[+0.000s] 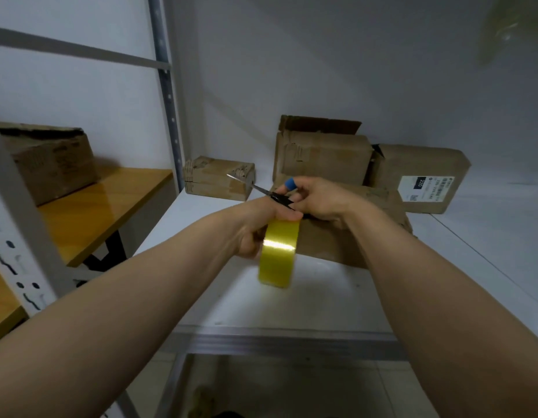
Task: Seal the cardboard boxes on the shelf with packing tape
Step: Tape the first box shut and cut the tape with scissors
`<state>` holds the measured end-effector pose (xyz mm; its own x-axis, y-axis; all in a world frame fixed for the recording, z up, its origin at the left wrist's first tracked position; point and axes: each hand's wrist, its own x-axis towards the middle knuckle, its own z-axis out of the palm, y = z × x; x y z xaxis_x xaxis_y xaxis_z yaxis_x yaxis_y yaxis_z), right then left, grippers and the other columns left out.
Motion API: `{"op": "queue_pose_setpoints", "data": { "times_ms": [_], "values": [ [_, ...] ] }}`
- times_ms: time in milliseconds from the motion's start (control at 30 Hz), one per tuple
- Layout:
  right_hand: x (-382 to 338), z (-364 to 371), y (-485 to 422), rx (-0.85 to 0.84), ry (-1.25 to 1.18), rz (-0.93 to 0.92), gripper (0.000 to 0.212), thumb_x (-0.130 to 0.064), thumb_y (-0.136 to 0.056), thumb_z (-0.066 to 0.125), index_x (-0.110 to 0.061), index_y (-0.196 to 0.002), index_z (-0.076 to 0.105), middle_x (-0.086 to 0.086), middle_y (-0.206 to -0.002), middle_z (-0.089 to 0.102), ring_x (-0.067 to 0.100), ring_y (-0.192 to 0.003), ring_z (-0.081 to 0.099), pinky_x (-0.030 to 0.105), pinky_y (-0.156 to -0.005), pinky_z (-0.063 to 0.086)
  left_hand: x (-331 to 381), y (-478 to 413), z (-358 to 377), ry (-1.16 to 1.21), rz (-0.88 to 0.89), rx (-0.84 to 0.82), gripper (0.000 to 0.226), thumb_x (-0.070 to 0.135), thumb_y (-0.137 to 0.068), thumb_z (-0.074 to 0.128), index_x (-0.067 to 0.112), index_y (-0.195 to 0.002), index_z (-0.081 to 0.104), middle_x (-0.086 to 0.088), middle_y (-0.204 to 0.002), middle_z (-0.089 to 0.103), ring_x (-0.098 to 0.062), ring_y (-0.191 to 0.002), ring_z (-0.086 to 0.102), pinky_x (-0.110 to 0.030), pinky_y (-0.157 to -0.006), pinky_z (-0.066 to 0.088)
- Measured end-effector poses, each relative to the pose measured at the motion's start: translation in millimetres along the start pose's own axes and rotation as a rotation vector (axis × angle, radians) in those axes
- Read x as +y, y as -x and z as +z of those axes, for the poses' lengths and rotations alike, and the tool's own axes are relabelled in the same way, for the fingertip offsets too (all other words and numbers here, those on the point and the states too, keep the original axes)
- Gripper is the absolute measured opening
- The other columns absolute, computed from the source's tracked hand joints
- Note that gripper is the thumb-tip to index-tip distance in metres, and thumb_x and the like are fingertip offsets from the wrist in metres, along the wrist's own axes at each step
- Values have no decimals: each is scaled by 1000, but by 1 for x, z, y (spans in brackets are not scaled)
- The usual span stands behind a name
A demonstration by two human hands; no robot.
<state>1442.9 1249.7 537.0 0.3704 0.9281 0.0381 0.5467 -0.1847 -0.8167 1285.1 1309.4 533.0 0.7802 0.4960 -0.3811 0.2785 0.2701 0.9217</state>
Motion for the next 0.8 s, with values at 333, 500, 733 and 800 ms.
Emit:
{"op": "queue_pose_setpoints", "data": {
  "times_ms": [333, 500, 733, 800],
  "values": [
    [4, 3, 4, 8, -53, -23, 33, 4, -87, 71, -16, -112, 67, 4, -82, 60, 10, -80, 63, 17, -73, 56, -10, 4, -5, -103, -134, -59, 13, 26, -86, 75, 18, -91, 66, 0, -67, 49, -11, -54, 41, -22, -52, 35],
    [5, 2, 1, -10, -131, 3, 32, 3, -89, 69, -11, -117, 66, -3, -70, 61, 10, -82, 65, 29, -89, 60, -27, 13, -14, 69, -381, -112, 29, 37, -74, 72, 11, -86, 64, -10, -78, 69, -18, -59, 64, -21, -70, 54],
    [3, -13, 32, 123, -480, -97, 39, -3, -89, 70, -13, -126, 63, 4, -96, 71, 18, -95, 68, 35, -98, 55, -21, 7, -4, 150, -332, -75, 30, 14, -90, 63, -5, -114, 61, -27, -107, 71, -37, -78, 75, -43, -63, 63],
    [5, -36, 53, 5, -523, -116, 42, -13, -85, 74, -13, -126, 63, 7, -100, 71, 24, -97, 69, 43, -100, 52, -21, 6, -4, 135, -318, -105, 21, 13, -93, 63, -4, -104, 69, -24, -110, 71, -33, -71, 75, -41, -61, 63]
  ]
}}
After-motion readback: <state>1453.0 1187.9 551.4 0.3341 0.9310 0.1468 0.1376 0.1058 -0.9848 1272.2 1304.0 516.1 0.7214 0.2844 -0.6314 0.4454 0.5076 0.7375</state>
